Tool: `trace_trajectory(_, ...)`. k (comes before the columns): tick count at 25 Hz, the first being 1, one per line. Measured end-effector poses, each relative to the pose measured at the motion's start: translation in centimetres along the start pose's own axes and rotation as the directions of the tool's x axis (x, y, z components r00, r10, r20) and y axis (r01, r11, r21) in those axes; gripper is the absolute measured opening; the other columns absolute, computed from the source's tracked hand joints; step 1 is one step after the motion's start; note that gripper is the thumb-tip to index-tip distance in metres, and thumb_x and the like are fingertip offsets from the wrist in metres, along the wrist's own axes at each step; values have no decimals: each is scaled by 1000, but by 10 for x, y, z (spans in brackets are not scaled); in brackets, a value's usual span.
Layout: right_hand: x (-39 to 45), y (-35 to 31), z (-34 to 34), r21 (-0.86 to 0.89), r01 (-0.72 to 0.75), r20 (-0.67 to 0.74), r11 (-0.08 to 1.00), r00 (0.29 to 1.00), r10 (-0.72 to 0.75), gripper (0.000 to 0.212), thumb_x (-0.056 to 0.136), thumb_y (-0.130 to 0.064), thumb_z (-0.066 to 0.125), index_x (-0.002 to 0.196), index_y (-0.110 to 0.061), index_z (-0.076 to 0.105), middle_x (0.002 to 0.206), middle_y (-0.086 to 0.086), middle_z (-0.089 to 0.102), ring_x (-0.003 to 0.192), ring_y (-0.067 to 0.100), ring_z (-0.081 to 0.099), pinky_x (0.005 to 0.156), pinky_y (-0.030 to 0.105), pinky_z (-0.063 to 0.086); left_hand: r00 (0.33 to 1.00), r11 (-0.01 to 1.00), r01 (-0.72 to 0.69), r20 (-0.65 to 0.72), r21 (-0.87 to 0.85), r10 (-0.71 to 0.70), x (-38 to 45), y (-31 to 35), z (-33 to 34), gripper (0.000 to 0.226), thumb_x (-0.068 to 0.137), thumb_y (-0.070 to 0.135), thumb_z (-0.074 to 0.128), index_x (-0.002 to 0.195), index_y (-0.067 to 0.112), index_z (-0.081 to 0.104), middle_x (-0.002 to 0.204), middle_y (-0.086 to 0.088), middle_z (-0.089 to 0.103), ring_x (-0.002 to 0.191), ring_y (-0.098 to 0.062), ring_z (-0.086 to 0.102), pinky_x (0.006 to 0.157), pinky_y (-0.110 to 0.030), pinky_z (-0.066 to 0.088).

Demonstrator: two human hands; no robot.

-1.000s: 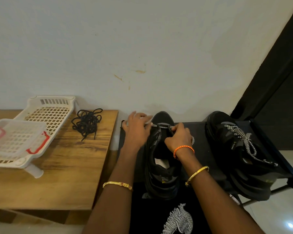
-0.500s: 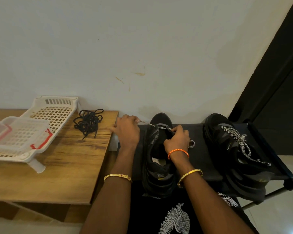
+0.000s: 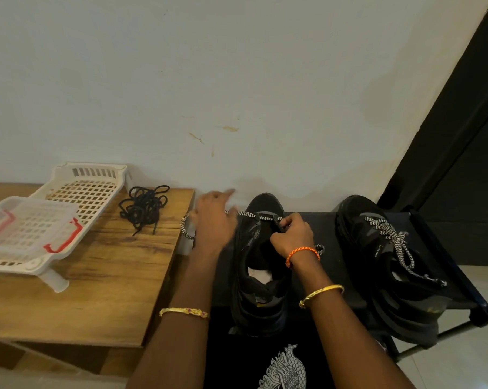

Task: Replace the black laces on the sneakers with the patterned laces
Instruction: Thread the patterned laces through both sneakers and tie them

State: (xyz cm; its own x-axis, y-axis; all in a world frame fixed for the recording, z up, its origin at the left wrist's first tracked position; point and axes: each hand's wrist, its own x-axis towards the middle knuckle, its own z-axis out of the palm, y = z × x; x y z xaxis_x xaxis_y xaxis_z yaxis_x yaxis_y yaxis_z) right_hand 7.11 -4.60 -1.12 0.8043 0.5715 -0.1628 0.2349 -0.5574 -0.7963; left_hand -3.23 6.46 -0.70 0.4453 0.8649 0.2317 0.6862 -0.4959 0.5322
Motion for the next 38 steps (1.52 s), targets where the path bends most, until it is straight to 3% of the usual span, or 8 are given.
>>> trace_trajectory(4,-2,-1,6,67,-3,-72,998,997,8,24,73,2,58,92,-11,51,110,16,53,103,32,53,90,41,49,989,993,-67,127,-94,79,-8,20,26,19,93,30,59,108,27,70,108,4,67,109,-15,54,89,-36,24)
trace_trajectory(9,-3,1,9,119,15,-126,993,992,0,27,73,6,57,97,-8,54,111,14,50,104,30,50,89,36,47,989,926,112,130,-361,-69,-3,13,39,16,89,17,65,103,16,72,98,-1,71,98,-16,62,100,-45,38)
trace_trajectory(16,-5,2,14,150,35,-190,988,982,-6,29,73,10,56,94,-10,53,109,12,47,105,31,50,90,39,48,998,998,54,-30,13,-54,-2,13,31,19,95,21,55,104,22,71,110,0,59,107,-18,50,85,-36,24)
trace_trajectory(23,-4,3,14,70,56,-120,996,992,-48,27,76,4,57,96,-13,50,109,9,45,104,26,44,88,32,42,898,874,438,-152,209,-414,7,-21,3,32,90,17,59,122,17,58,133,-11,49,126,-30,39,101,-48,27)
trace_trajectory(28,32,4,-37,543,43,-127,838,991,32,16,88,-5,56,76,-12,63,80,6,63,78,15,57,77,27,46,976,969,208,91,-133,-197,10,-6,5,45,94,10,53,136,22,46,133,-4,52,124,-22,47,111,-47,24)
trace_trajectory(31,53,25,-45,364,17,-5,931,1000,-17,33,85,15,43,109,3,61,109,20,64,101,23,59,89,27,46,954,983,23,297,-180,32,7,2,15,32,96,22,53,128,25,58,125,1,62,119,-18,54,110,-45,31)
trace_trajectory(34,52,33,-21,78,129,243,989,959,-144,38,82,7,56,116,-11,60,110,10,64,101,18,59,91,27,46,959,982,47,284,-182,7,4,8,21,25,93,26,60,116,20,67,115,-1,68,111,-19,58,105,-41,38)
trace_trajectory(38,56,24,-37,-25,172,-56,985,983,-173,20,81,-1,58,88,-14,71,81,10,66,76,23,60,74,28,50,982,975,64,189,-212,-23,4,6,24,13,90,21,64,98,17,74,98,-2,73,96,-19,64,95,-36,47)
